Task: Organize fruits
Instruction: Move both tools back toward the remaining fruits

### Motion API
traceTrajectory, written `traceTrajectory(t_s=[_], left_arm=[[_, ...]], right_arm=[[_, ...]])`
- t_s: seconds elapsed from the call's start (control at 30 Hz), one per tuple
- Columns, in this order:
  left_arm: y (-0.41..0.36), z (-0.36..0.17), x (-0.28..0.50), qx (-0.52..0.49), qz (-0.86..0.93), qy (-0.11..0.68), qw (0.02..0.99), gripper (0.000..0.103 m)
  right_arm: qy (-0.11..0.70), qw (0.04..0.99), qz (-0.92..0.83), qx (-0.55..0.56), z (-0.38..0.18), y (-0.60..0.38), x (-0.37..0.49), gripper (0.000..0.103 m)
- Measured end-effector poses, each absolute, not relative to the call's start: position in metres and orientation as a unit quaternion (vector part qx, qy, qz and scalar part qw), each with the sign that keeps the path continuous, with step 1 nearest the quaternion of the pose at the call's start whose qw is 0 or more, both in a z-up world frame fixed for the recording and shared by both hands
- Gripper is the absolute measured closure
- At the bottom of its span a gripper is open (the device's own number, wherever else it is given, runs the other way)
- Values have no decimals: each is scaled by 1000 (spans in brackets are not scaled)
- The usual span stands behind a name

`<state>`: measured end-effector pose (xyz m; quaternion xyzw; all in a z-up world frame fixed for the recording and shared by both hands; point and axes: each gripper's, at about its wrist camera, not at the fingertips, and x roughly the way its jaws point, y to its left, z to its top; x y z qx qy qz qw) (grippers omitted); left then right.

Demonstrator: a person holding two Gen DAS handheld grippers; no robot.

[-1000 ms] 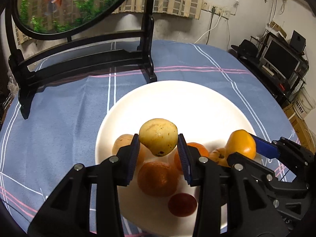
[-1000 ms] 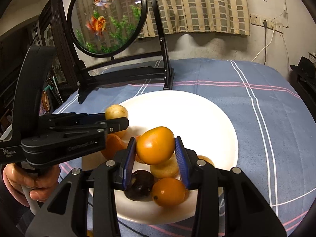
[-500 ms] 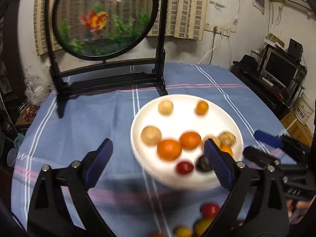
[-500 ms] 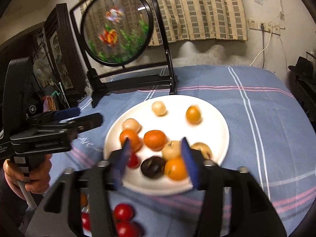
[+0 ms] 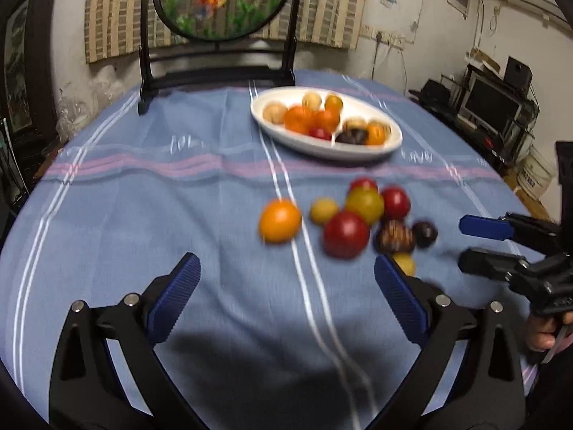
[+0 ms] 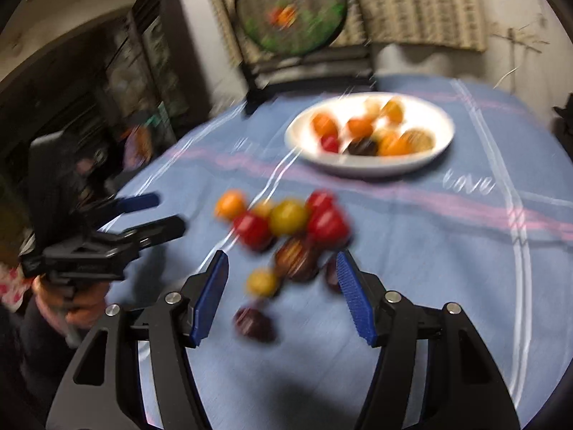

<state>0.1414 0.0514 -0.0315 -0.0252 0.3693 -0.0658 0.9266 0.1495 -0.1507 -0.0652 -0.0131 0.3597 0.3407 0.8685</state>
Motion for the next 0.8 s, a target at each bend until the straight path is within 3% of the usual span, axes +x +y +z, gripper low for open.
traceTrajectory(t_s=[0.43, 0.63, 0.8], left_arm=[[60, -45, 143, -31, -46, 404, 913, 4], [67, -44, 144, -40, -30, 403, 914, 4], [71, -46, 147, -51, -24, 411, 910, 4]], right_arm=[[390, 873, 290, -34, -89, -130, 135, 39], [393, 873, 283, -48, -91, -120, 134, 52], [393, 877, 269, -65, -93, -117, 132, 53]])
